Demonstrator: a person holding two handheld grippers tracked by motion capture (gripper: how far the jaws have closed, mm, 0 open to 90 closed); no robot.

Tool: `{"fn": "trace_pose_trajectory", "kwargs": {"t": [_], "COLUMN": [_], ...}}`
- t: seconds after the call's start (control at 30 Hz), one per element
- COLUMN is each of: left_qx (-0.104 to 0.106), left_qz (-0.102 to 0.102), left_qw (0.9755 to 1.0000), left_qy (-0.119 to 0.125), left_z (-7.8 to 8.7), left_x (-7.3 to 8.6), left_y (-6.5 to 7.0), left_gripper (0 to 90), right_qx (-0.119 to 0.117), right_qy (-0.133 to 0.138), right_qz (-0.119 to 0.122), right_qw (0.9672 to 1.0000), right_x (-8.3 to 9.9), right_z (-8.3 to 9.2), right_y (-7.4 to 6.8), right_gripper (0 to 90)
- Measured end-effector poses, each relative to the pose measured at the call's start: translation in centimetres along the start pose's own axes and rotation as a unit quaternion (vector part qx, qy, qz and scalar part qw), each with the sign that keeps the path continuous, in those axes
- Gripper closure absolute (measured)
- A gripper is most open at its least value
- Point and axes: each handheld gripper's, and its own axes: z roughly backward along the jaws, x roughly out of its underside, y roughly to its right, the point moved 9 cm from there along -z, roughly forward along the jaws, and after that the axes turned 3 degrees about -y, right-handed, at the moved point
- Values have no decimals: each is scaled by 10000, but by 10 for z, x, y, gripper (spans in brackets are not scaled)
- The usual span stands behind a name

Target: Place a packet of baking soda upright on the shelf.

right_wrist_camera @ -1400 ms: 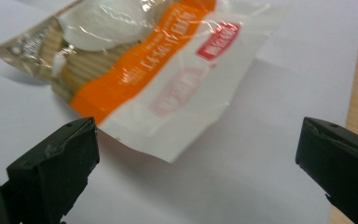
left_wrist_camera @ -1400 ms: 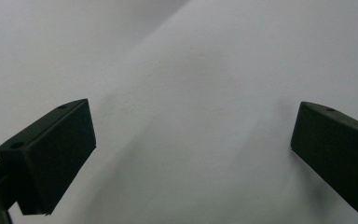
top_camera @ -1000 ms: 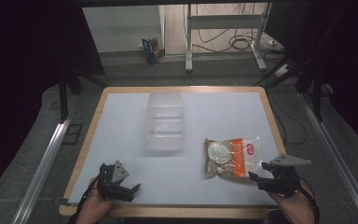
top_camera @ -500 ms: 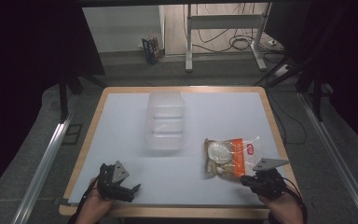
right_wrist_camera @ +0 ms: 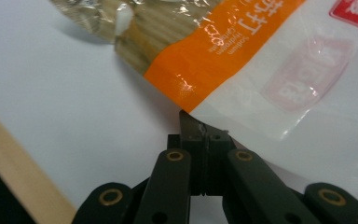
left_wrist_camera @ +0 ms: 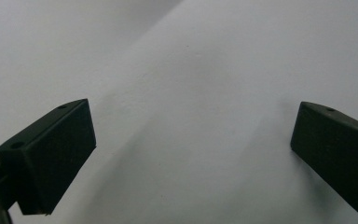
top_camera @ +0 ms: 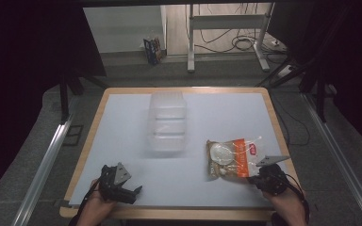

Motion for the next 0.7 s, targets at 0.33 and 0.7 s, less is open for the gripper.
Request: {"fn": "trace_pose_trajectory", "kwargs": {"t": [0.33, 0.7], "left_qx": [-15, -13], "left_qz": [-16, -27], "left_qw": [10000, 10000], "left_qy": [-19, -28], "left_z": [-1, -1], "left_x": [0, 0], "left_y": [0, -1], "left_gripper": [0, 0], "right_qx": [208, 310], "right_qy": [-73, -71], "right_qz": [67, 38], "right_qw": [9997, 9995], "right_x": [-7, -23], "right_z": [-6, -16], "right_y": [11, 40], "right_gripper": [886, 880]}}
